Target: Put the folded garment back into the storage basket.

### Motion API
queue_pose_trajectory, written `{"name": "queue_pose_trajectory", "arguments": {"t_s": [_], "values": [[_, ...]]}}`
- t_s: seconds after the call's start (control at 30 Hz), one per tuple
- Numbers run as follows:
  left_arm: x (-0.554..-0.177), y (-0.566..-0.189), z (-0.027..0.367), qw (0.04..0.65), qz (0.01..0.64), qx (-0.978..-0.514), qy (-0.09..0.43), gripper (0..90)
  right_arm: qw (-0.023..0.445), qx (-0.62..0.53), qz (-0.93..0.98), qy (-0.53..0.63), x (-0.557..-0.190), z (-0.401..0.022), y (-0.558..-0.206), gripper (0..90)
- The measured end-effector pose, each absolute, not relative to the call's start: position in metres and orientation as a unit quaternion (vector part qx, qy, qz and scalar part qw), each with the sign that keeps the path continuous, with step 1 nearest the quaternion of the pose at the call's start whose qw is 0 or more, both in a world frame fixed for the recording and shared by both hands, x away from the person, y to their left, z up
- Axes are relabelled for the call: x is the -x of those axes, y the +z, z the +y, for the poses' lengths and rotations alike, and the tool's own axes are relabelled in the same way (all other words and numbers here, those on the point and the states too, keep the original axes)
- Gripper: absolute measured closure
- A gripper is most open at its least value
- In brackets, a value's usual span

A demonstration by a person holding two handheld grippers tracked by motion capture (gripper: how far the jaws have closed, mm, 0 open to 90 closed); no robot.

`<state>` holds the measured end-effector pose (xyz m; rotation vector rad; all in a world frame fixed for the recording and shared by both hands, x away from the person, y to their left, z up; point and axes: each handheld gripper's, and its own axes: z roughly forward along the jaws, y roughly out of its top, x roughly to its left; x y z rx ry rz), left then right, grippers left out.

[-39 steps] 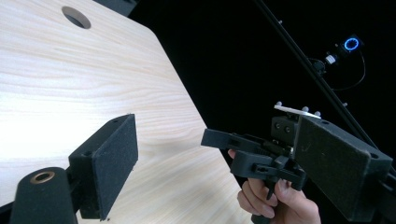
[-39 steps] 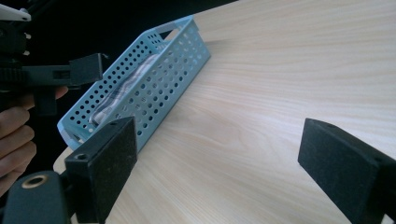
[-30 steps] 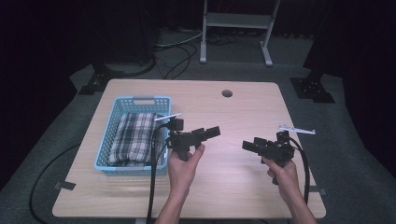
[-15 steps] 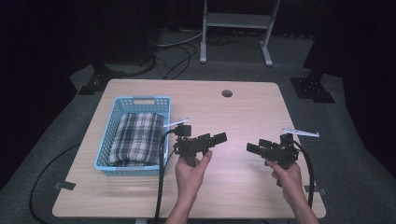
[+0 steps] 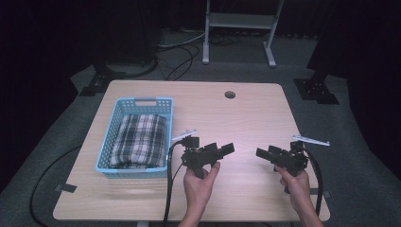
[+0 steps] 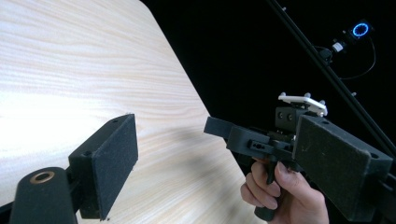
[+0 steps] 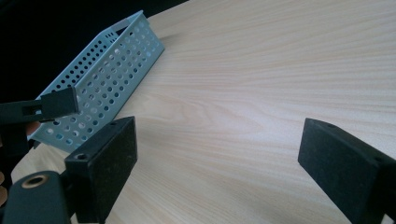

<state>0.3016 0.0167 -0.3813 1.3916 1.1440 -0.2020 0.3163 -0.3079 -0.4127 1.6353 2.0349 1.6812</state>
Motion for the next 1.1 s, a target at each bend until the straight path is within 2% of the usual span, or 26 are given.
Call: {"name": "queue_pose_trajectory", "arguments": {"t_s": [0.33,0.63,0.77,1.1], "values": [[-0.292,-0.393,0.006,0.613,0.492,-0.613,-0.079,13.3,0.036,-0.519,0.661,0.541,-0.313,-0.311,-0.415,11.8],[-0.285,-0.411,-0.001,0.606,0.491,-0.622,-0.061,13.2,0.042,-0.528,0.652,0.542,-0.303,-0.33,-0.427,11.8],[-0.281,-0.417,-0.001,0.606,0.49,-0.625,-0.052,10.2,0.046,-0.532,0.649,0.542,-0.301,-0.335,-0.429,11.8],[-0.269,-0.421,0.001,0.604,0.491,-0.625,-0.059,10.1,0.042,-0.527,0.636,0.561,-0.296,-0.339,-0.425,11.8]]}}
